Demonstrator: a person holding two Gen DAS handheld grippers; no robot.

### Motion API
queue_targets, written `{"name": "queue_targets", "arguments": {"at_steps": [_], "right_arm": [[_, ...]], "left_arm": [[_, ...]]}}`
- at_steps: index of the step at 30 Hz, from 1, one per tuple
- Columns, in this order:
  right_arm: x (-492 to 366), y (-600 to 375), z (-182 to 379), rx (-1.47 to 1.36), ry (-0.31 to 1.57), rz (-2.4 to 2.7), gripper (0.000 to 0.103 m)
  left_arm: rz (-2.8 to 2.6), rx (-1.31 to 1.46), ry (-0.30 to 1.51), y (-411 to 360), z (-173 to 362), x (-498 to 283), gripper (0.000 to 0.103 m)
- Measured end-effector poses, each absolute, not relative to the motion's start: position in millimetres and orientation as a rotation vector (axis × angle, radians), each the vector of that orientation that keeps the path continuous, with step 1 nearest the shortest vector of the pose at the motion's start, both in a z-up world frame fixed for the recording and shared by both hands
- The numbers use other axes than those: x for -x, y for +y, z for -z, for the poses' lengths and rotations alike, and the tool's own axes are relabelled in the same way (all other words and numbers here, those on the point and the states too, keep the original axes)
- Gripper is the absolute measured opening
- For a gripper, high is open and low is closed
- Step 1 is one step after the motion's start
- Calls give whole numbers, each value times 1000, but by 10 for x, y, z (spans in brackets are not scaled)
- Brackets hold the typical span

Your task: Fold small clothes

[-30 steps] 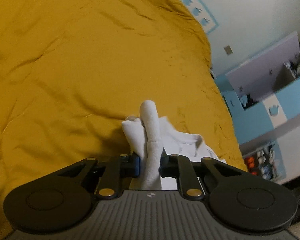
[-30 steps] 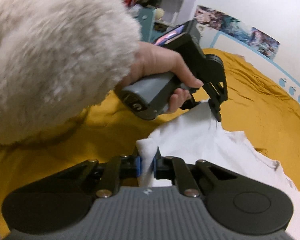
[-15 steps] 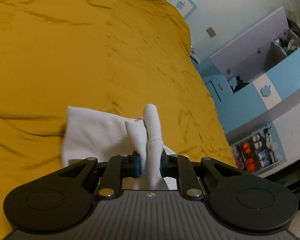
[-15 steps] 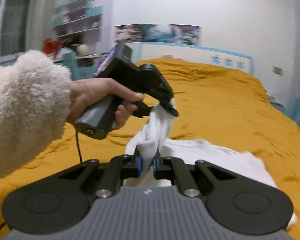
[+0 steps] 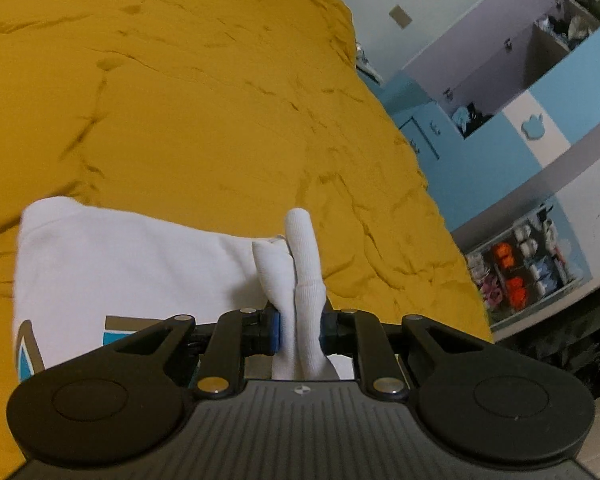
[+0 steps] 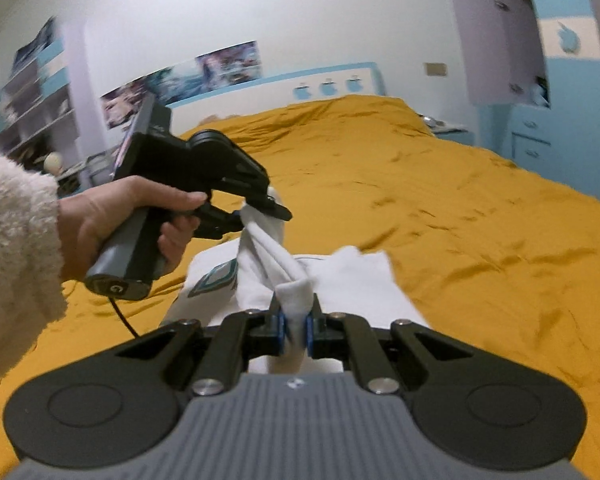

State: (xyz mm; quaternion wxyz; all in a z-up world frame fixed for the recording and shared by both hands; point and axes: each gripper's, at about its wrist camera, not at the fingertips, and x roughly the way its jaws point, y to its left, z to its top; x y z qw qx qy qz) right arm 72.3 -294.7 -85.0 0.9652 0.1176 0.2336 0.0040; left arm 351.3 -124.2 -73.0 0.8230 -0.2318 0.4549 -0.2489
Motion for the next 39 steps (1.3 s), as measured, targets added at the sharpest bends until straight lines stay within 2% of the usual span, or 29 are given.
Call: {"name": "queue_targets", "arguments": {"at_steps": [11,32,39], "right_arm": [[-1004,-3364,1150,-403,519,46,3],[-899,-3505,1269,-508,522,110,3],[-901,-3529,1410,-523,555,138,2]], "left_arm": [[484,406,1048,-1688,998,-3569,18],[453,246,1073,-2141,992,-3509,19],[448,202,1090,-2298,1109,-3598,38]]}}
